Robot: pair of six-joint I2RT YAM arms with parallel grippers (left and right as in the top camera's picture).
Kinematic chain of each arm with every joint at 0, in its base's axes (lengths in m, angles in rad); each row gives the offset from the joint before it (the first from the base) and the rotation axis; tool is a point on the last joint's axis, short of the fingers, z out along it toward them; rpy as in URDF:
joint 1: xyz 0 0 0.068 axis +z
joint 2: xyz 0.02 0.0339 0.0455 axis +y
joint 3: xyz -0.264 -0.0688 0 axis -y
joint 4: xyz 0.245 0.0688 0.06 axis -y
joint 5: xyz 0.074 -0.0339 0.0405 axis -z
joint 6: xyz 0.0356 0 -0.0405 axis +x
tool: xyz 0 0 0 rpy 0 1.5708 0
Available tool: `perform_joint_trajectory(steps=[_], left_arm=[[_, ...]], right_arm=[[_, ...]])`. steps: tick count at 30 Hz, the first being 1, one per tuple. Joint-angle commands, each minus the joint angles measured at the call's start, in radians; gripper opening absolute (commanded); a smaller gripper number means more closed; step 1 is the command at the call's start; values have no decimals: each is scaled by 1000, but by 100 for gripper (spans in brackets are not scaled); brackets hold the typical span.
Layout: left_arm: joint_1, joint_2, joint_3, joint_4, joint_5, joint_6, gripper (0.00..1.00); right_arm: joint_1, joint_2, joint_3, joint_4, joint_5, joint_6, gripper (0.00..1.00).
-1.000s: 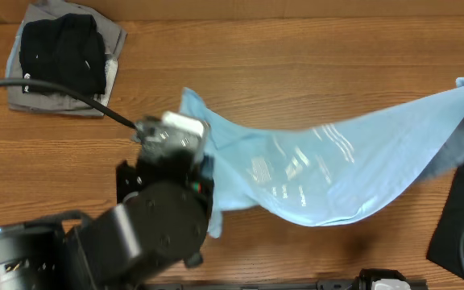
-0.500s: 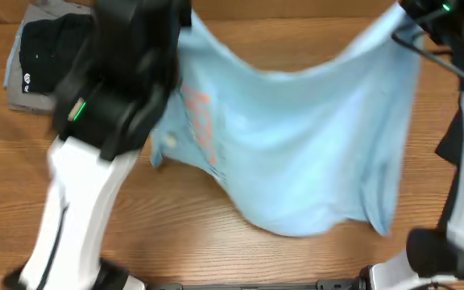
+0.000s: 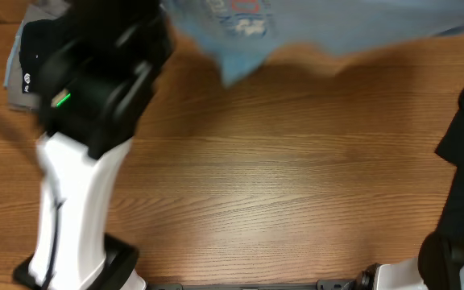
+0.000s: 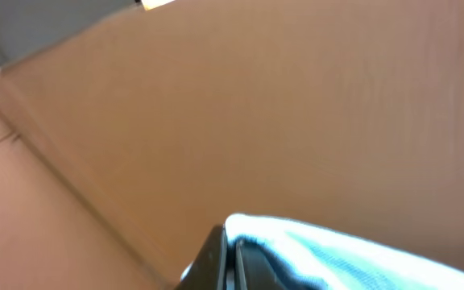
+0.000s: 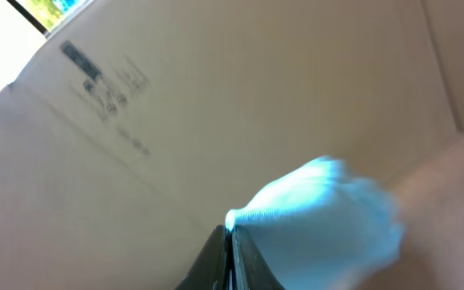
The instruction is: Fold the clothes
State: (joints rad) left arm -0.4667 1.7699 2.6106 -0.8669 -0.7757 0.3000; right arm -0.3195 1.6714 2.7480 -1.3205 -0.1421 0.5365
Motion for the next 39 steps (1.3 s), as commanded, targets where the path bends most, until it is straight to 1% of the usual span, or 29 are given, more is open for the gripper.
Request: perform_joint_trajectory(steps=[1,4,7,11,14,16,20,24,26,29,33,36,39], left_arm=[[30,2,9,-187,100,-201,4],[90,42,3,-393,279,-360,4],[148,121,-20,-529,419,-461,4],[193,253,-58,-673,561,-512,4],[200,344,-91,-758,602,-547,4],[196,387,-120,-791,634,-562,4],[163,413,-188,-823,671,-574,4],[123,380,-247,-823,698,-621,4],[99,346,-288,-823,710,-631,4],[68,273,-373,-823,716,-649,4],[33,120,-568,-823,689,-722,4],[21,3,-728,-815,680,-771,4],[18,-95,-864,-793,689,-776,4]], right_arm=[[-2,60,-41,-109,-31,-40,4],[-2,97,-121,-212,-32,-40,4],[-1,127,-239,-268,-31,-55,4],[-1,130,-467,-273,-32,-74,4],[-1,130,-610,-260,-31,-95,4],[-1,130,-681,-255,-32,-97,4],[-3,117,-749,-256,-32,-97,4],[-3,81,-753,-300,16,-96,4],[-3,52,-754,-325,72,-96,4],[-3,13,-763,-356,89,-98,4],[-3,-38,-831,-359,89,-115,4],[-3,-83,-932,-321,89,-115,4],[-3,-124,-1049,-266,89,-105,4]])
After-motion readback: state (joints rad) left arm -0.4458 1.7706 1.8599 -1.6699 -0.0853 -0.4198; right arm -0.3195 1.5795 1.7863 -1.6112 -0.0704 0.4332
